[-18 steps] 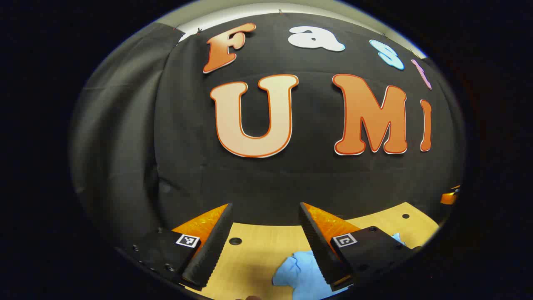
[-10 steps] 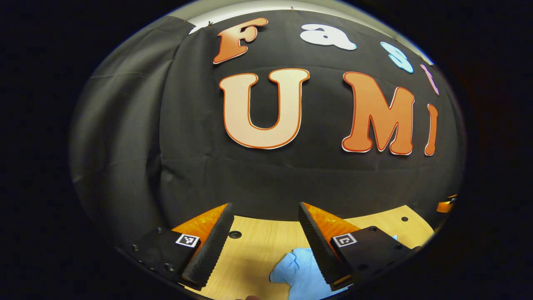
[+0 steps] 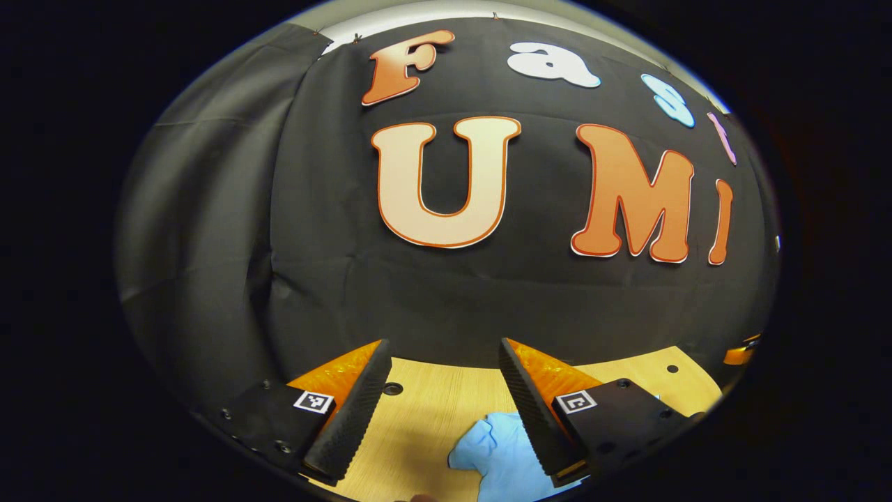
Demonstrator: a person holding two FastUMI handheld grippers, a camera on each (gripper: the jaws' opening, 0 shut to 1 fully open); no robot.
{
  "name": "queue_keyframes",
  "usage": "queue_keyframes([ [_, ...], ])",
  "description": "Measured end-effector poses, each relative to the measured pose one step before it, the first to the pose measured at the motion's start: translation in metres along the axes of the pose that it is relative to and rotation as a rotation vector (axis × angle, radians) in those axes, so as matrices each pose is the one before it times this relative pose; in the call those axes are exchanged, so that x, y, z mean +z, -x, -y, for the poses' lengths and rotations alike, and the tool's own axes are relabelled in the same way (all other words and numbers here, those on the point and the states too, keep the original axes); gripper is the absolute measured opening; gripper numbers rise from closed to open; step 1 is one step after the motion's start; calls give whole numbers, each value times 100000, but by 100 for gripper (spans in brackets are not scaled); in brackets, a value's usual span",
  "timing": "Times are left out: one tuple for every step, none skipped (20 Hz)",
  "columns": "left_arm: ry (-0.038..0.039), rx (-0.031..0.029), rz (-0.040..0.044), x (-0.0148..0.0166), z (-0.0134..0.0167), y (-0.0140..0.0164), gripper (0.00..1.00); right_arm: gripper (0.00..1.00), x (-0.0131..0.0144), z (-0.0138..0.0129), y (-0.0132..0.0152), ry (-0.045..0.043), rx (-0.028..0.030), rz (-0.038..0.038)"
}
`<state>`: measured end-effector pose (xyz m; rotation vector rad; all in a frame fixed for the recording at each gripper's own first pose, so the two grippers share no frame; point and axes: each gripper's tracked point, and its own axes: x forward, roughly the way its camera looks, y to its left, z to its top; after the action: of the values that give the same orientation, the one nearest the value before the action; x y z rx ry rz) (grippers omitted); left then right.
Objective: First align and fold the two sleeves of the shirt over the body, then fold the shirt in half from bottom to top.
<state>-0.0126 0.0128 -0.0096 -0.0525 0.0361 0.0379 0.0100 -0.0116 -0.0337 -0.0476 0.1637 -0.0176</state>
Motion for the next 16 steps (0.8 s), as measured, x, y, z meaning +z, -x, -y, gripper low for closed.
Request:
queue_keyframes([
  [288,43,-421,-20,-89,-150,100,98,-673,-63,-317,1099,-293,-3280],
  [20,91,-549,-268,-59,-95,100,98,-505,-70,-361,634,586,-2511],
  [-52,141,-398,-163,-150,-217,100,99,-379,58,-464,482,619,-2407],
  [-179,317,-299,-225,-135,-450,100,99,-433,42,-582,205,399,-3201],
  [-453,481,-418,-228,-103,-243,100,98,-512,183,-1124,366,-429,-4915],
  [-357,339,-398,-181,-104,-240,100,99,-410,206,-1090,107,-700,-4085],
  [-202,268,-324,-94,-120,-232,100,98,-422,426,-1044,81,-1538,-4124],
  [-9,286,-309,-105,-192,-191,100,99,-153,209,-1093,-451,-567,-2974],
  [28,202,-539,-142,-80,-277,100,99,-289,-3,-1219,-1014,-29,-3379],
  [0,233,-758,-449,-91,-291,100,99,-333,-124,-1170,-1387,557,-3880],
  [27,357,-795,-371,-222,-274,98,99,-436,-7,-1353,-1221,341,-3877],
  [108,616,-673,-348,-303,-189,99,99,-345,-21,-1356,-586,228,-3771],
  [95,1254,-1074,-480,-322,-444,100,99,-541,375,-1497,-774,-963,-5309],
  [-209,1289,-1200,-494,-380,-333,100,99,-242,121,-1387,78,-944,-3372],
  [14,889,-948,-476,-414,-433,100,98,-396,-6,-1268,634,-415,-3462],
  [-100,799,-746,-355,-279,-232,100,98,-281,-155,-907,518,-34,-2563],
])
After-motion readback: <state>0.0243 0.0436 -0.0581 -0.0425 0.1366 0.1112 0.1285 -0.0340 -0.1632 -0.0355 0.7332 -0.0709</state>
